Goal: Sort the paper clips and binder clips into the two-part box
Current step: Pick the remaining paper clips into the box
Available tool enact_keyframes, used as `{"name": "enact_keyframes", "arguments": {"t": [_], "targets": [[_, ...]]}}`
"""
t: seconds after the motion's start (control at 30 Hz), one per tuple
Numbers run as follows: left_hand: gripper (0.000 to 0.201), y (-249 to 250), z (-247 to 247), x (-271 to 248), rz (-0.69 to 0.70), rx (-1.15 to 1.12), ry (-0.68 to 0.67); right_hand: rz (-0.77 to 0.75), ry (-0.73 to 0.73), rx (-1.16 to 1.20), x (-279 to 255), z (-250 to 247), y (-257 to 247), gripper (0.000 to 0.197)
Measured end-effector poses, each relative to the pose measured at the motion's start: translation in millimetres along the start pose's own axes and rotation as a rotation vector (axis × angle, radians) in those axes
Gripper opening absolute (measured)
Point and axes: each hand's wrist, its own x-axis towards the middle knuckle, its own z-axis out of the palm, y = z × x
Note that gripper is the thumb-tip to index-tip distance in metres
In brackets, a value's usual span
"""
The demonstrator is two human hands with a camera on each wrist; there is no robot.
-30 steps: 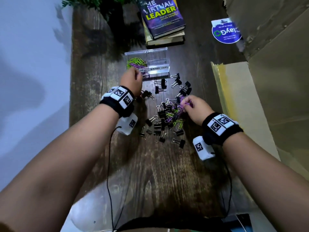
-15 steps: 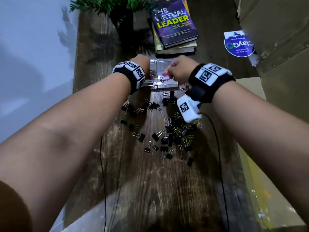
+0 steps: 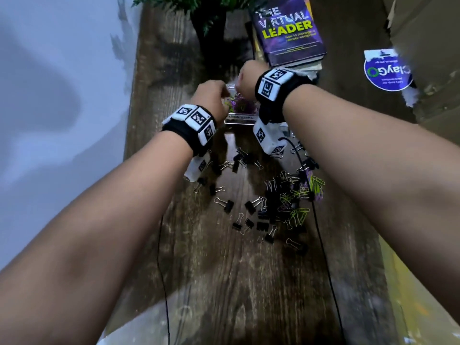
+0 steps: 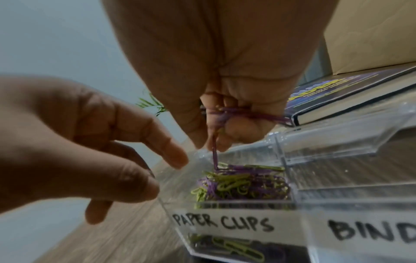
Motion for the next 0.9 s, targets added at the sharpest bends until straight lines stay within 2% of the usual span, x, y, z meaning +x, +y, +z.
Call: {"name": "enact_keyframes", "arguments": {"t": [0.17,0.33,0.43,0.5,0.57,0.63,0.7,0.8,0.9], "targets": [[0.012,-8,10,-21,0.072,0.043,-0.024,-0.025,0.007,0.054,-15,5,-15,0.026],[0.014,-9,14,-26,0.102,0.043,-0.017,-0.120,0.095,0.129,-24,15,3,0.025],[0.012,-10,14,-28,0.124,0.056,-0.038,-0.067,0.234,0.375,-37,4,25,0.036],[0.013,-10,12,-31,0.125,0.044,-0.050,-0.010,0.305,0.512,-52,-1,52,0.033],[0.017,-6,11,-35,0.113,0.037,-0.025,0.100,0.313,0.590,-78,2,86,0.025],[0.023,4,10,-45,0.103,0.033,0.033,0.195,0.302,0.550,-112,13,118,0.020],[0.027,20,15,-62,0.113,0.052,0.045,0.252,0.210,0.413,-147,34,141,0.018],[0.026,51,44,-99,0.170,0.003,-0.137,0.291,0.055,0.278,-193,67,156,0.012],[0.020,76,79,-129,0.213,0.009,-0.304,0.318,0.103,0.268,-211,93,165,0.016]]}}
